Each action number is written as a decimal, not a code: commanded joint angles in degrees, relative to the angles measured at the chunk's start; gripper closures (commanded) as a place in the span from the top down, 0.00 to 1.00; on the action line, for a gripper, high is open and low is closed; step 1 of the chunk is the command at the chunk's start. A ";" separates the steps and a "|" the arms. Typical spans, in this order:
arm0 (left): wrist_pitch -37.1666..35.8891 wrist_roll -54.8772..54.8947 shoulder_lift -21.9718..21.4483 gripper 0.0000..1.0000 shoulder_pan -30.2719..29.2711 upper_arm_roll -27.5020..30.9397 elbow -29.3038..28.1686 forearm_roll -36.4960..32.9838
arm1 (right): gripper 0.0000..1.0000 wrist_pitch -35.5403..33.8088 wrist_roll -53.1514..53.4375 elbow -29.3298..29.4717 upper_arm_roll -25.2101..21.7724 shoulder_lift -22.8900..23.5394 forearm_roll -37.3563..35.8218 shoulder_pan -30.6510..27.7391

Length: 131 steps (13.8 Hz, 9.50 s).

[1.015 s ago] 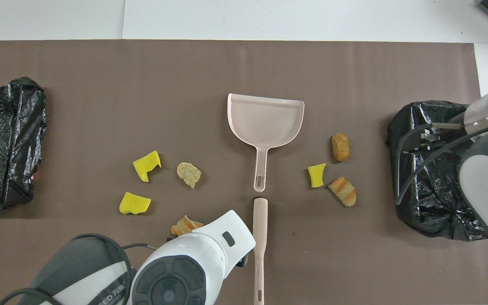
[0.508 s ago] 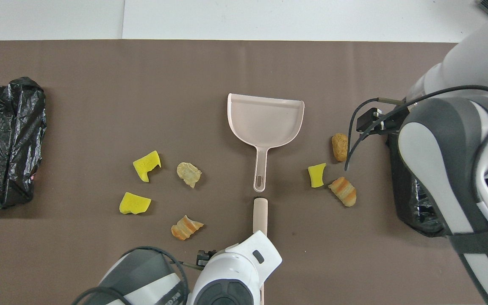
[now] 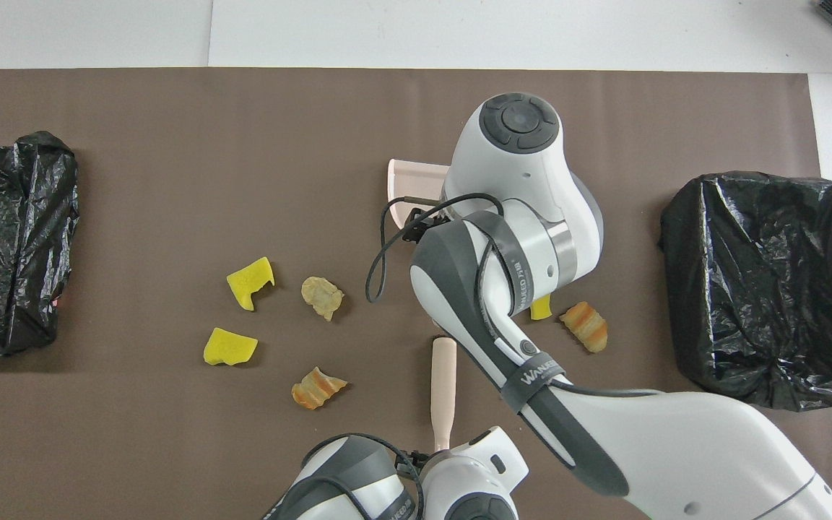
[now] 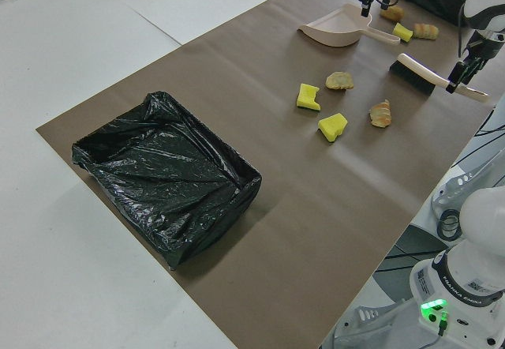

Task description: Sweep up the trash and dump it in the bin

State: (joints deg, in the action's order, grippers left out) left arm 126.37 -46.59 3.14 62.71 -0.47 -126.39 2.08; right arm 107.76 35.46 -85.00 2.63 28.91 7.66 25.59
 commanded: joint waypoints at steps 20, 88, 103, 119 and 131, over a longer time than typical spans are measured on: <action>-13.35 -0.52 -6.48 0.00 -2.48 1.52 -3.07 0.65 | 0.00 3.43 -4.92 -8.78 1.94 -3.51 1.31 -1.76; -2.88 16.79 -7.27 0.00 -20.97 0.38 -9.16 4.95 | 0.00 5.00 -61.13 -29.96 2.03 -18.36 -15.65 7.99; -17.83 60.61 -0.42 0.00 -41.95 1.00 10.62 6.82 | 0.00 5.09 -60.25 -29.96 2.03 -18.36 -15.21 7.90; -18.90 83.85 19.26 0.00 -51.37 1.00 35.93 -6.72 | 0.00 6.59 -60.06 -31.02 2.03 -18.54 -15.65 7.90; -15.63 90.00 14.83 0.00 -45.49 0.38 23.34 -7.61 | 0.00 7.47 -62.88 -31.54 2.03 -18.54 -15.92 7.72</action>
State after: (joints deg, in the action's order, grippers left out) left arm 110.97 41.36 25.78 15.84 -0.68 -93.53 -4.83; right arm 113.71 -25.97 -115.66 4.44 10.30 -7.12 33.63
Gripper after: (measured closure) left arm 0.736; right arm 0.687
